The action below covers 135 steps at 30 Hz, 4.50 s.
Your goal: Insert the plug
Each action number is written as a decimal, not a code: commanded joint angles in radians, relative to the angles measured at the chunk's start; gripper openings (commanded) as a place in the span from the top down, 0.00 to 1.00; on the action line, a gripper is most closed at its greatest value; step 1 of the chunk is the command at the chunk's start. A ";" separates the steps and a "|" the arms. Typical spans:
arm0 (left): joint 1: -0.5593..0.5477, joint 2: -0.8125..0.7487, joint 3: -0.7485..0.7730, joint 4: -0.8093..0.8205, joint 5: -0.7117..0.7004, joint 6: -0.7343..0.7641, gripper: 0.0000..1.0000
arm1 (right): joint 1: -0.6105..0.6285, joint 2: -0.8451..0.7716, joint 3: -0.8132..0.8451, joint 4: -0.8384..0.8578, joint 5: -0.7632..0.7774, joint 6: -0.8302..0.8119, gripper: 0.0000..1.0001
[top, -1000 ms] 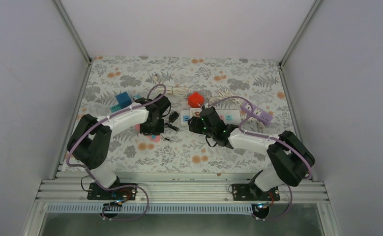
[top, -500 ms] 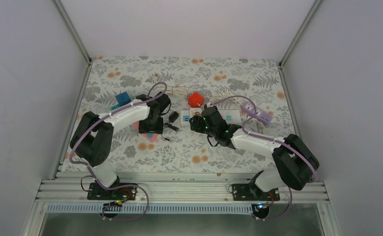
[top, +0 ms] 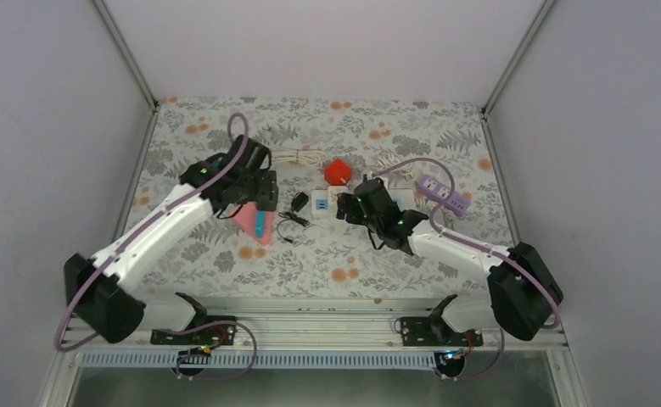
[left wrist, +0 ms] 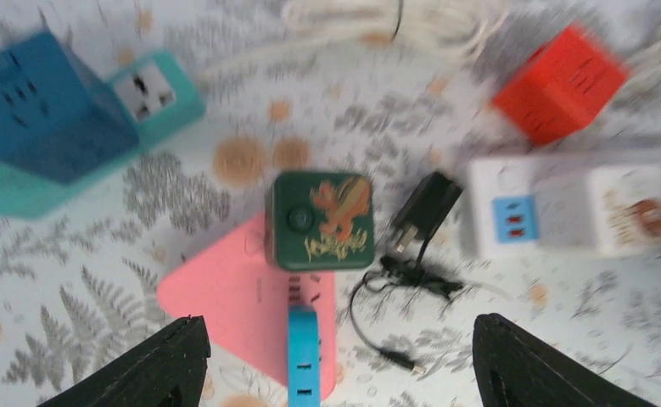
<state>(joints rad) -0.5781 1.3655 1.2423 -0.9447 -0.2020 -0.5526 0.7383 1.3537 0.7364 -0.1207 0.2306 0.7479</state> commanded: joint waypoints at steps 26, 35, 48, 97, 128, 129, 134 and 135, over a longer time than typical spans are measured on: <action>0.003 -0.582 -0.432 0.780 0.273 0.335 0.00 | -0.342 -0.064 0.010 -0.383 0.054 0.049 0.04; 0.004 -0.523 -0.432 0.786 0.281 0.326 0.00 | -0.302 0.215 0.350 -0.285 -0.134 -0.283 0.00; 0.009 -0.533 -0.455 0.787 0.315 0.334 0.00 | -0.226 0.700 0.842 -0.415 -0.274 -0.616 0.05; 0.044 -0.289 -0.260 0.858 0.344 -0.036 0.00 | -0.145 -0.005 0.248 0.339 -0.802 -0.664 0.34; 0.101 -0.365 -0.415 1.547 1.056 0.061 0.08 | -0.134 0.011 0.415 0.839 -1.320 0.042 0.32; 0.095 -0.356 -0.406 1.537 1.056 0.056 0.10 | -0.132 0.014 0.413 0.840 -1.317 0.043 0.32; 0.087 -0.338 -0.402 1.533 1.074 0.024 0.29 | -0.129 0.021 0.405 0.853 -1.301 0.047 0.32; 0.087 -0.342 -0.402 1.530 1.072 0.020 0.36 | -0.129 0.020 0.403 0.855 -1.300 0.047 0.32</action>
<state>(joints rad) -0.4896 1.0203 0.8154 0.5545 0.8463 -0.5156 0.5957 1.3720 1.1213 0.6609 -1.0668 0.7624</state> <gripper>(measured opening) 0.729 0.685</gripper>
